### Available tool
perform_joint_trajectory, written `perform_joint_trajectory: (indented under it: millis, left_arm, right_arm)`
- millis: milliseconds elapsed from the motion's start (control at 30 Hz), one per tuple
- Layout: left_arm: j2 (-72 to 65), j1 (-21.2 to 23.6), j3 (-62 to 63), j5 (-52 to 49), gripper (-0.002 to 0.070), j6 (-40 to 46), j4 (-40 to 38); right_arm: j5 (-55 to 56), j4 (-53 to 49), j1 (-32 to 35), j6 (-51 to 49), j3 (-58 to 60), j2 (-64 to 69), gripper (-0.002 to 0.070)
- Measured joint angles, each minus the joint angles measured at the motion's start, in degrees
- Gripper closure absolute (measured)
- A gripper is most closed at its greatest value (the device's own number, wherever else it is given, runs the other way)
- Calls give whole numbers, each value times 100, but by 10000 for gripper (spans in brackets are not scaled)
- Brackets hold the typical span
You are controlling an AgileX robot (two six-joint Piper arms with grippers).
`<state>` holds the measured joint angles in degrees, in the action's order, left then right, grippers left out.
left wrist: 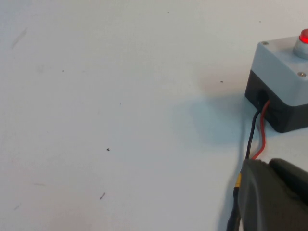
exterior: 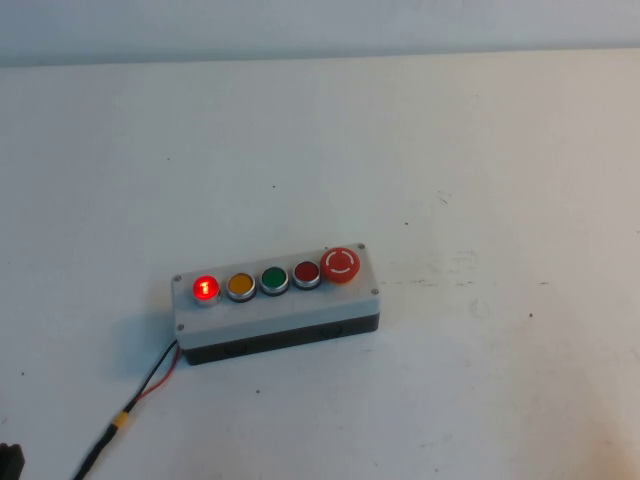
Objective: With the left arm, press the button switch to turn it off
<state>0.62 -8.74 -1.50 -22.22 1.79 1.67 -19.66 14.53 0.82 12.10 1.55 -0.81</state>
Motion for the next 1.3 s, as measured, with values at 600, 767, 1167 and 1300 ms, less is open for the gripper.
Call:
perform_joint_trajectory:
  millis: [600, 767, 1167, 1300]
  left_arm:
    - [0, 0, 0, 84, 677, 10, -67]
    - [0, 0, 0, 445, 677, -2, -798]
    - [0, 0, 0, 1433, 677, -70, -3712]
    - [-277, 0, 476, 613, 677, -93, -3762]
  right_arm:
    - [0, 0, 0, 0, 0, 0, 692]
    - [0, 0, 0, 0, 0, 0, 692]
    - [0, 0, 0, 0, 0, 0, 692]
    - [0, 0, 0, 0, 0, 0, 692]
